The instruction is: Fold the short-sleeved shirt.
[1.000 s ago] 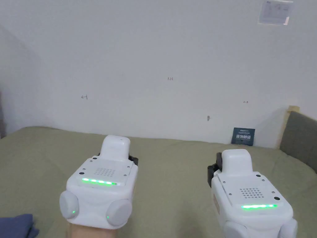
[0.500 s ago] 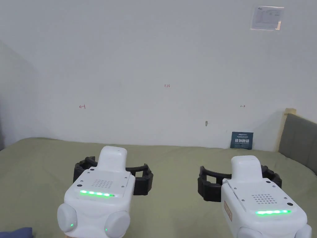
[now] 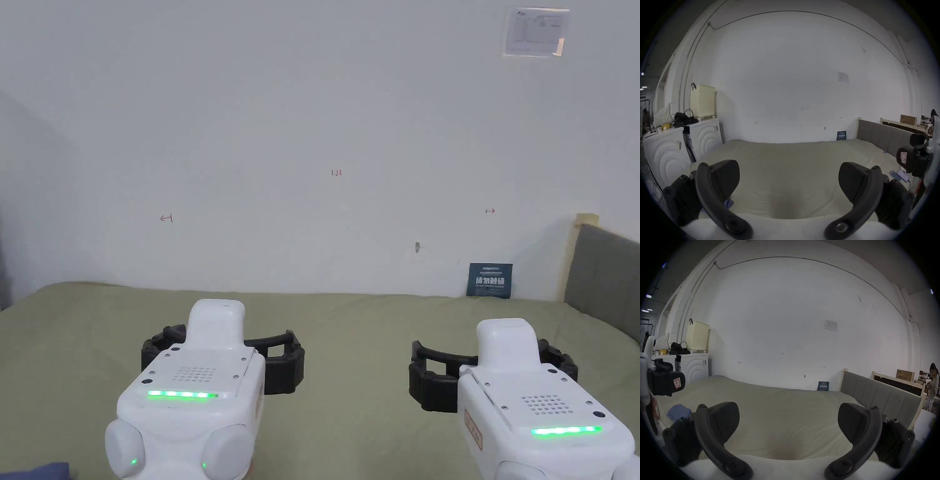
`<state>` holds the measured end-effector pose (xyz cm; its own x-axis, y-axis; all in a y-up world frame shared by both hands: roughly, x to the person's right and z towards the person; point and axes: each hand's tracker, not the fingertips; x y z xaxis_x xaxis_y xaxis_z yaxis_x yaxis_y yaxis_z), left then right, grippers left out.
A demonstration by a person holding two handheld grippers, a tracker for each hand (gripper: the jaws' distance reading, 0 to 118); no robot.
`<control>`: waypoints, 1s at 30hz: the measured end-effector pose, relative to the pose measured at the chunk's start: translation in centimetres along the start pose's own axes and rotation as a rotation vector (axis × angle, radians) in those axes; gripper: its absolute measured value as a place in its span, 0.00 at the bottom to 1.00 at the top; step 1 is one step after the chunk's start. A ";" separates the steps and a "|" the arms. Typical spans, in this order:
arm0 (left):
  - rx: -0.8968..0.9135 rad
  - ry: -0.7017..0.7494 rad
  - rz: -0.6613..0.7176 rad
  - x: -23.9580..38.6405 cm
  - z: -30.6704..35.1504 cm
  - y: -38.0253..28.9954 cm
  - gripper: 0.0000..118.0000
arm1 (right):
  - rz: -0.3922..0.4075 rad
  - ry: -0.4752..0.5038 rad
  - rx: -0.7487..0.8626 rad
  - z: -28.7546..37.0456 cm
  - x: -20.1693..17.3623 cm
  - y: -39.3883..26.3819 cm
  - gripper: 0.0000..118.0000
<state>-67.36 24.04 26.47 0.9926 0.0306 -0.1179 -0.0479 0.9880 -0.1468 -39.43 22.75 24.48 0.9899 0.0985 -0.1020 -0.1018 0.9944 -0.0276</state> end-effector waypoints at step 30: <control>-0.054 -0.037 -0.046 -0.5 0.3 1.3 1.00 | 0.003 0.004 0.001 0.3 -0.5 0.6 1.00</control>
<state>-67.84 25.31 26.61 0.9972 -0.0082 -0.0737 -0.0070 0.9790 -0.2038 -39.97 23.34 24.82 0.9891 0.1018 -0.1061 -0.1052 0.9941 -0.0263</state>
